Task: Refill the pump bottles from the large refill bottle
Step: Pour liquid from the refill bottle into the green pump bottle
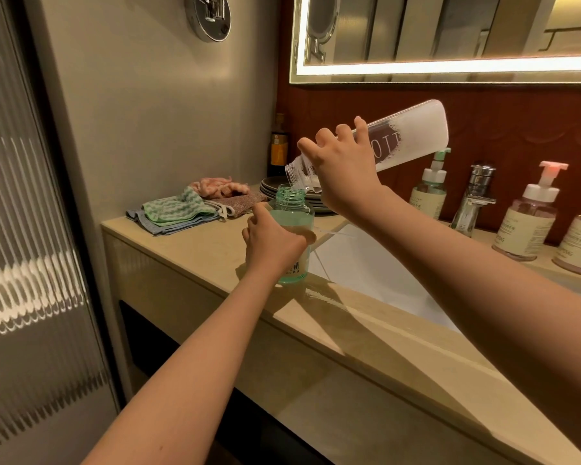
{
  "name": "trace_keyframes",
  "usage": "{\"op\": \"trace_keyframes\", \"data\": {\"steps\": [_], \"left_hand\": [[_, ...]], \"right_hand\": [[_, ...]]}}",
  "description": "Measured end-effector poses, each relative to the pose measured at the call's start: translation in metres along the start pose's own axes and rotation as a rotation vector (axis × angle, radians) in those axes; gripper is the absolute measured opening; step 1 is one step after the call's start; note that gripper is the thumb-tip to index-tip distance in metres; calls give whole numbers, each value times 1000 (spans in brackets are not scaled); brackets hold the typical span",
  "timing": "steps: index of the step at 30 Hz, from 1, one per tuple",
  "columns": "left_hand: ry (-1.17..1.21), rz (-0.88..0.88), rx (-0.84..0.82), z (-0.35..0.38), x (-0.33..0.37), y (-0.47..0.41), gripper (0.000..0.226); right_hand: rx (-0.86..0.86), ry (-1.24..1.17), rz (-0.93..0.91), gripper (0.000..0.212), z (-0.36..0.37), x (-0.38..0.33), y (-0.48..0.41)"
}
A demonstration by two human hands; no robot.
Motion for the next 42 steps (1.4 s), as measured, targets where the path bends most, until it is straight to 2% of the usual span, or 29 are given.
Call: {"op": "trace_keyframes", "data": {"steps": [27,33,42], "left_hand": [[-22,5,-2,0,0,0,78],[-47,18,3,0,0,-1,79],[-47,31,2,0,1,0,79]], "right_hand": [[11,86,-77,57,-8,-12,1],[30,88,-103,49,-10,-16,0],[35,99,-120,47,-12,-19,1]]}}
Point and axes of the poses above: each hand's wrist, its own y-axis away from the middle knuckle, its own z-axis out of the palm, x = y × z, the point moved 10 cm from there along -y, towards the middle knuckle, and after that the axes turned 3 degrees about -z, right-handed, at the moved point
